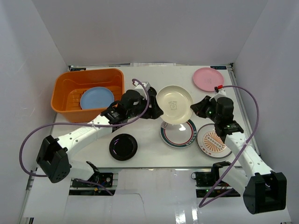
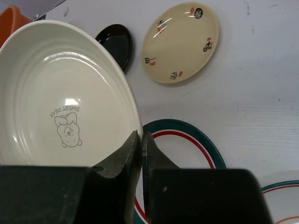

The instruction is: Place the plates into the plastic bin on the countertop

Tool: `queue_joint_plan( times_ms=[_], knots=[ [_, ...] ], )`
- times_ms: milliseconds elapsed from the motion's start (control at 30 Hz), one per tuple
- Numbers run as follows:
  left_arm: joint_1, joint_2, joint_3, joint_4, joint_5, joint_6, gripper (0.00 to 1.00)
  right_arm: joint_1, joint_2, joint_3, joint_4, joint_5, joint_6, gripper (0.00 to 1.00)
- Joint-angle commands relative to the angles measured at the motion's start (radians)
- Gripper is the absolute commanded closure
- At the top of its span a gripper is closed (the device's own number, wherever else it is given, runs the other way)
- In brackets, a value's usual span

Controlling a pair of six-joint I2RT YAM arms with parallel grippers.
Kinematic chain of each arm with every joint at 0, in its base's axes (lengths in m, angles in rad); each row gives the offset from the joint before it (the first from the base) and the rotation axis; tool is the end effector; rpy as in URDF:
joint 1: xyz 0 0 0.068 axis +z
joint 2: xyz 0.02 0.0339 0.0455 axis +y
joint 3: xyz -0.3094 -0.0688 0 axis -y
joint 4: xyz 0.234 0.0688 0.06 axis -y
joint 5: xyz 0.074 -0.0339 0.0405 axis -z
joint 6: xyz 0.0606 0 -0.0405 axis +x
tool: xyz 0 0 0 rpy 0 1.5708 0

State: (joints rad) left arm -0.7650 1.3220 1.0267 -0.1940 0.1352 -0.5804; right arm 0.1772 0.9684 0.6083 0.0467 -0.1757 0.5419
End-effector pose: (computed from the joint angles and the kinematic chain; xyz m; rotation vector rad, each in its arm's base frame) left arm 0.2133 -0.2161 0.3397 0.2917 2.1815 -0.9392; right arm 0.2068 0.0478 0.3009 0.2283 1.9192 0.6525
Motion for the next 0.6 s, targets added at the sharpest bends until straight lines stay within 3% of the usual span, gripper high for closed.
queue_joint_plan(
  times_ms=[0, 67, 100, 167, 200, 300, 333, 433, 533, 567],
  knots=[
    [-0.007, 0.034, 0.053, 0.019, -0.158, 0.039, 0.22, 0.024, -0.005, 0.053, 0.054, -0.091, 0.001, 0.92],
    [-0.008, 0.057, 0.056, 0.011, -0.212, 0.045, 0.29, 0.030, 0.000, 0.050, 0.058, -0.107, -0.005, 0.92],
    [-0.008, 0.071, 0.058, 0.013, -0.221, 0.047, 0.42, 0.030, 0.006, 0.050, 0.053, -0.113, -0.016, 0.92],
    [-0.008, 0.080, 0.065, 0.018, -0.241, 0.045, 0.58, 0.031, 0.009, 0.050, 0.047, -0.116, -0.025, 0.92],
    [-0.008, 0.085, 0.067, 0.019, -0.246, 0.045, 0.73, 0.031, 0.009, 0.048, 0.047, -0.114, -0.028, 0.92],
    [-0.008, 0.092, 0.088, 0.021, -0.261, 0.045, 0.97, 0.031, 0.007, 0.045, 0.047, -0.117, -0.036, 0.84],
    [-0.008, 0.092, 0.096, 0.012, -0.267, 0.045, 1.00, 0.033, 0.007, 0.047, 0.042, -0.125, -0.043, 0.69],
    [0.003, 0.077, 0.156, -0.024, -0.307, 0.053, 1.00, 0.031, 0.012, 0.077, -0.014, -0.122, -0.080, 0.38],
    [0.080, 0.025, 0.187, -0.056, -0.333, 0.053, 1.00, 0.031, 0.010, 0.105, -0.042, -0.105, -0.100, 0.21],
    [0.119, 0.002, 0.188, -0.058, -0.316, 0.036, 1.00, 0.031, 0.000, 0.105, -0.044, -0.107, -0.105, 0.20]
  ],
)
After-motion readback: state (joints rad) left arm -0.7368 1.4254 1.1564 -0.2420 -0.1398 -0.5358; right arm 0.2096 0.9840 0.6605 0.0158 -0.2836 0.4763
